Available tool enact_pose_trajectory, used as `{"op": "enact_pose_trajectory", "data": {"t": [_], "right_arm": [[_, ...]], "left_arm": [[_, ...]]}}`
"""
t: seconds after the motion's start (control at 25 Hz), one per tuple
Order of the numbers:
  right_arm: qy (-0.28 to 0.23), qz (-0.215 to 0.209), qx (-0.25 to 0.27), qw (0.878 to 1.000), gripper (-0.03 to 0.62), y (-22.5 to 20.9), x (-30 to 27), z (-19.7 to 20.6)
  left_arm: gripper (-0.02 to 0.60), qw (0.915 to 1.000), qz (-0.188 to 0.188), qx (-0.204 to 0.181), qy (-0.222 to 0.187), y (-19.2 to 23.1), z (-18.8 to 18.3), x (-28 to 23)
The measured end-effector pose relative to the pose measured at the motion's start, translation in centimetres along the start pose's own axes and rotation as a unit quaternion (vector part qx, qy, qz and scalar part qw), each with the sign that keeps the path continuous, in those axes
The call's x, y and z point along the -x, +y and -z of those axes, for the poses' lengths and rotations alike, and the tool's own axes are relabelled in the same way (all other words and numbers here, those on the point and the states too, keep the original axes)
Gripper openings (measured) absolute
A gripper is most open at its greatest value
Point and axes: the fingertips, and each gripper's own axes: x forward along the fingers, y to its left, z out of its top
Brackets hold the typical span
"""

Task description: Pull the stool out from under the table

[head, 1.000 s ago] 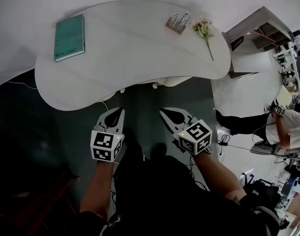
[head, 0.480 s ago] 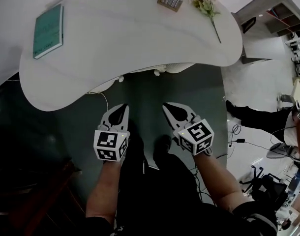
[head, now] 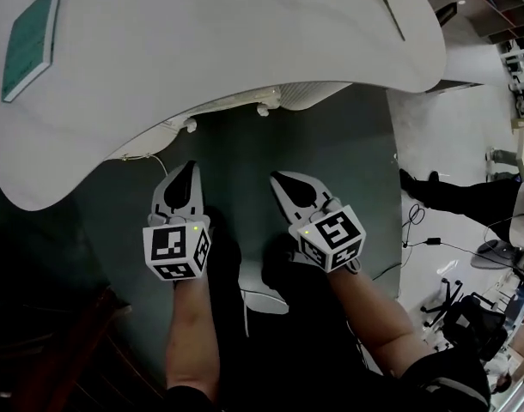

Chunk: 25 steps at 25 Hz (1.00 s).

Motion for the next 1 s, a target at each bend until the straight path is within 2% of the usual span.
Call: {"op": "enact_pose_trajectory", "data": {"t": [0.08,0.2,0.32,0.44,0.56,0.64,0.76,0.84,0.92,1.0], "right_arm": [[-0.005,0.005,0.006,1.000,0.003,-1.3,-1.4,1.5],[-0.016,0.018,0.001,1.000,0.003,-3.4,-3.9,4.0],[-0.033,0.036,0.001,0.999,0.003,-5.9,-6.1,6.1],[-0.050,0.052,0.005,0.997,0.003,-8.3,-8.1,8.0],[-0.064,0.060,0.018,0.996,0.005,-10.4,-10.2,9.7],[-0.073,0.058,0.018,0.995,0.003,-11.4,-11.8,10.7],[-0.087,0.051,0.028,0.995,0.003,-12.4,-13.8,11.8],[-0.098,0.048,0.050,0.993,0.003,-12.8,-14.9,12.1],[-0.110,0.040,0.084,0.990,0.003,-13.2,-16.0,12.2],[-0.116,0.032,0.112,0.986,0.005,-14.0,-17.3,12.3]], "left_arm": [[0.009,0.9999,-0.012,-0.003,-0.012,0.9,1.4,-1.7],[0.009,0.9990,-0.029,0.015,-0.031,2.8,3.9,-4.1],[0.009,0.9986,-0.036,0.006,-0.037,4.1,6.6,-6.5],[0.009,0.9991,-0.018,-0.019,-0.033,4.5,8.9,-8.8],[0.009,0.9981,0.028,-0.050,-0.024,3.8,11.5,-10.9],[0.009,0.9975,0.047,-0.047,-0.021,3.9,13.4,-12.2],[0.009,0.9982,0.043,-0.037,-0.019,5.4,15.8,-14.1],[0.009,0.9953,0.043,-0.086,-0.004,6.1,17.0,-15.1],[0.009,0.9864,0.048,-0.157,0.006,6.5,17.9,-15.8],[0.009,0.9809,0.034,-0.191,-0.002,7.7,18.0,-16.1]]}}
